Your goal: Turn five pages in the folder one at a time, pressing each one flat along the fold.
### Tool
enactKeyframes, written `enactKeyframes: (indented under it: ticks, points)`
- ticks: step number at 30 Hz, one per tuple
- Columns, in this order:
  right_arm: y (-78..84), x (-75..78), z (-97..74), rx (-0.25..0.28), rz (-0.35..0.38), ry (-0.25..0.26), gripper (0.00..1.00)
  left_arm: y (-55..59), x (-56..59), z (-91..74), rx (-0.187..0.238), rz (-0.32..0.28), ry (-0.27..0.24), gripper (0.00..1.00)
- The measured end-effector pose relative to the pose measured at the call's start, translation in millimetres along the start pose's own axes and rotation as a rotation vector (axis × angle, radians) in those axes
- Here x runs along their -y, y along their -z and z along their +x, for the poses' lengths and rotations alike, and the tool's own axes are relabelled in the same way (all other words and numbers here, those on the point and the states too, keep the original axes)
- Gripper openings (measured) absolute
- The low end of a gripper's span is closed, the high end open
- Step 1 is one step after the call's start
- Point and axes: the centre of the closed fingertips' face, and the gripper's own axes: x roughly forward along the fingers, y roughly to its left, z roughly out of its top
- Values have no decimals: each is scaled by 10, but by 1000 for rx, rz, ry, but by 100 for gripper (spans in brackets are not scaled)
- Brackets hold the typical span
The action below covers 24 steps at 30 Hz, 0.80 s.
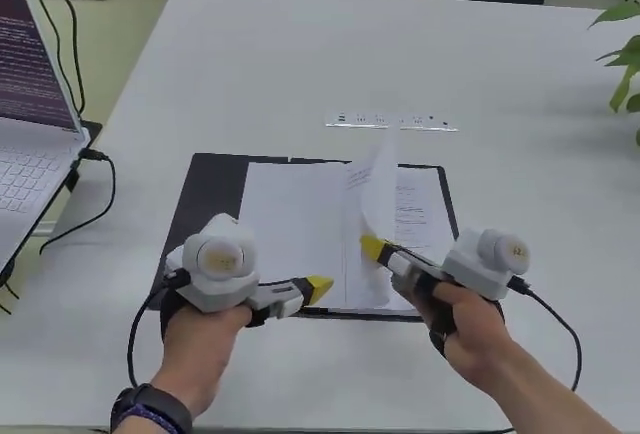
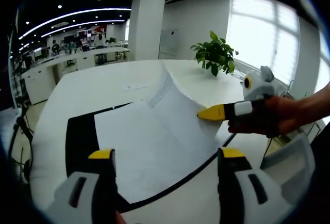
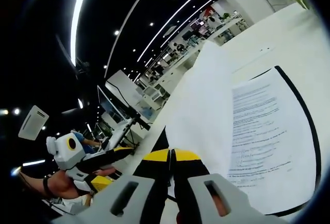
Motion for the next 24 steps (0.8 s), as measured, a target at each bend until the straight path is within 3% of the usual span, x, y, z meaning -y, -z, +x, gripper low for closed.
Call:
enactKeyframes:
  ticks: [6,19,24]
  points:
    - [71,-130,169,17,40,-16,0,-19,-140,-227,27,-26,-27,81]
    - [423,-439,549,-67,44,-56,0,116,-428,-699,65,-66,-90,81]
    - [535,-513,692,-91,52,-67,0,83,-487,-806,87,-77,-103,81]
